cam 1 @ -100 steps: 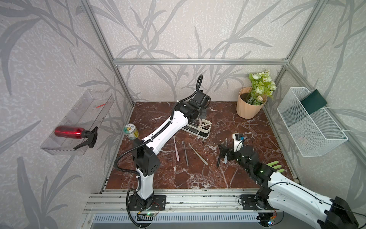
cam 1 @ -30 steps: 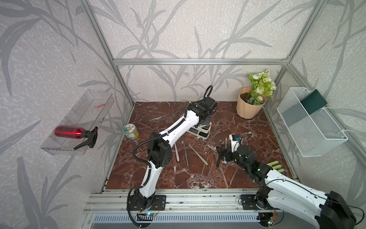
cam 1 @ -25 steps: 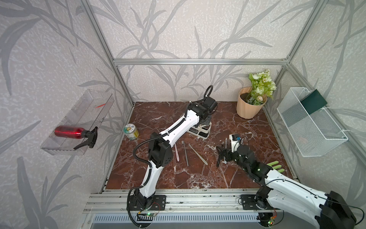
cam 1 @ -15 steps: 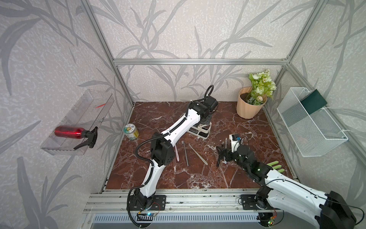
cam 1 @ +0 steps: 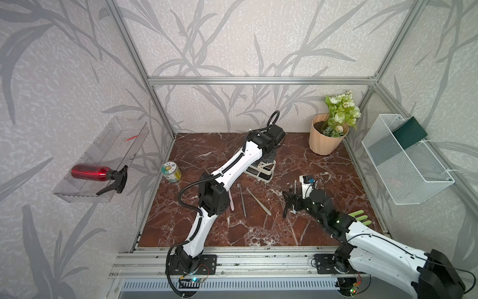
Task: Place the toothbrush into the toothbrush holder
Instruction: Place the toothbrush in the toothbrush holder.
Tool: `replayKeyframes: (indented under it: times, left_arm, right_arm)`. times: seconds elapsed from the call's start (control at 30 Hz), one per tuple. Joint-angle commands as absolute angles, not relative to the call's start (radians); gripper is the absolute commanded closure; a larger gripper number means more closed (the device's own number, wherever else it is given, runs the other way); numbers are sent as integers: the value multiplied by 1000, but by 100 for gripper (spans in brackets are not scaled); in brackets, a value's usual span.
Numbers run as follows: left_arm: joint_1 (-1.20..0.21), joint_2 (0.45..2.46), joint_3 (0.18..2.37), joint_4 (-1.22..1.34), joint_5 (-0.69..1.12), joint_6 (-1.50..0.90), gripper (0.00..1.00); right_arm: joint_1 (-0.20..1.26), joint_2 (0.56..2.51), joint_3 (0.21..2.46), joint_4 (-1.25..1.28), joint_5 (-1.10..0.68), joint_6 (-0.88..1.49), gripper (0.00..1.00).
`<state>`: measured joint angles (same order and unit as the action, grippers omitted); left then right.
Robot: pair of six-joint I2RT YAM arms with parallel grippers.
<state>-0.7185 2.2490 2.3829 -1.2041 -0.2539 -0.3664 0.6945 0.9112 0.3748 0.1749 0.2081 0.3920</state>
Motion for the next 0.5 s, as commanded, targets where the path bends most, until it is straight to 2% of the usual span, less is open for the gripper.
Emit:
replayKeyframes:
  times: [0.0, 0.47]
  left_arm:
    - [-719, 2270, 2432, -1281, -290, -359, 100]
    - [-719, 2305, 2428, -1304, -251, -411, 100]
  right_arm:
    - [691, 919, 402, 195, 206, 388, 1]
    - [692, 928, 404, 199, 204, 388, 1]
